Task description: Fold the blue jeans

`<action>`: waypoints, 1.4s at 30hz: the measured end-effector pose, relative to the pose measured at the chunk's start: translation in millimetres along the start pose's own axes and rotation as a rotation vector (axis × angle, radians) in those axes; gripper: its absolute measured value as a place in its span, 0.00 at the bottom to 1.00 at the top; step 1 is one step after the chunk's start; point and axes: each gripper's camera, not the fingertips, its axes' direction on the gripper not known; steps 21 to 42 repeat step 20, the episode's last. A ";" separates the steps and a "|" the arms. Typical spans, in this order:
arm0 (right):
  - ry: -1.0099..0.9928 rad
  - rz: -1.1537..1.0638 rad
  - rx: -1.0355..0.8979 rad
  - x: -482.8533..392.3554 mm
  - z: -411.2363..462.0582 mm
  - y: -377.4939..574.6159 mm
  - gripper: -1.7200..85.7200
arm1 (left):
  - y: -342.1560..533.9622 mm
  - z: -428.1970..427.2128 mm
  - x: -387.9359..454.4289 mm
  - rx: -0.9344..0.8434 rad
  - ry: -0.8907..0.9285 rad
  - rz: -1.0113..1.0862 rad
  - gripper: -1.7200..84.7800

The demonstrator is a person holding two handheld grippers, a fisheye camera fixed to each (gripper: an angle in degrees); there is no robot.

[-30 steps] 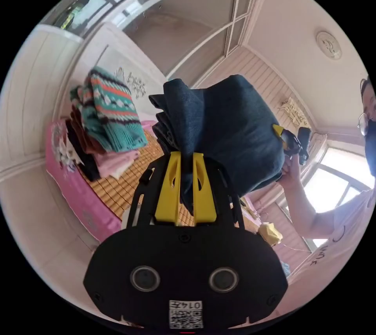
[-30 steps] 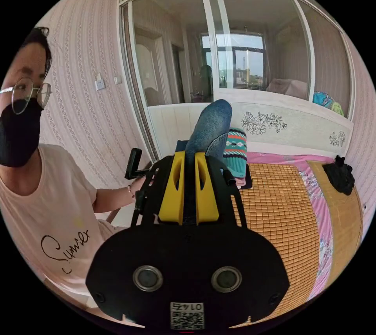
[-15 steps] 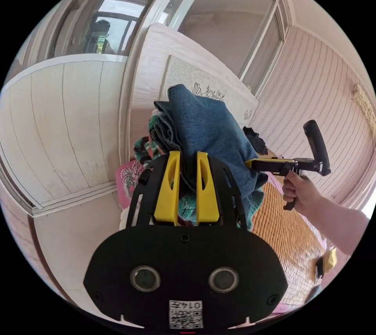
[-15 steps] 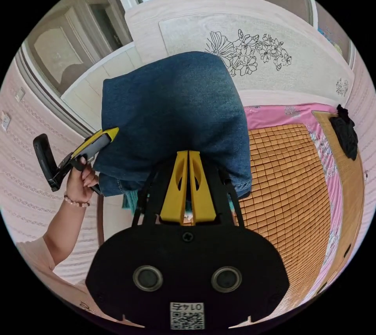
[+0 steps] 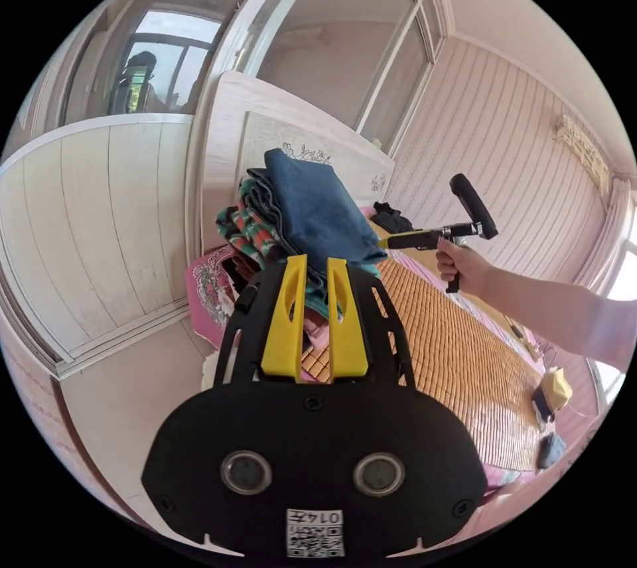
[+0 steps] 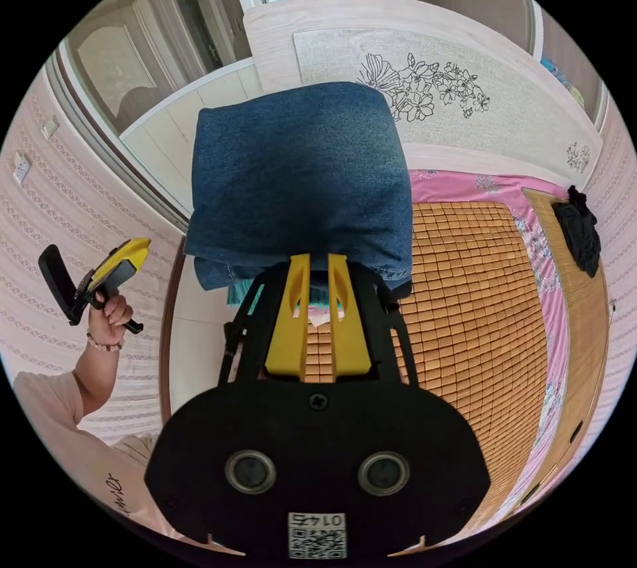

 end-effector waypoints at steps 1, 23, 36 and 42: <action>0.000 -0.002 0.031 3.0 -20.6 14.8 0.08 | 6.3 -0.5 10.5 -0.016 0.004 0.027 0.08; 0.754 1.275 0.067 -69.6 -380.2 760.6 0.10 | 316.9 74.1 574.1 -0.698 1.101 0.884 0.08; 0.754 1.275 0.067 -69.6 -380.2 760.6 0.10 | 316.9 74.1 574.1 -0.698 1.101 0.884 0.08; 0.754 1.275 0.067 -69.6 -380.2 760.6 0.10 | 316.9 74.1 574.1 -0.698 1.101 0.884 0.08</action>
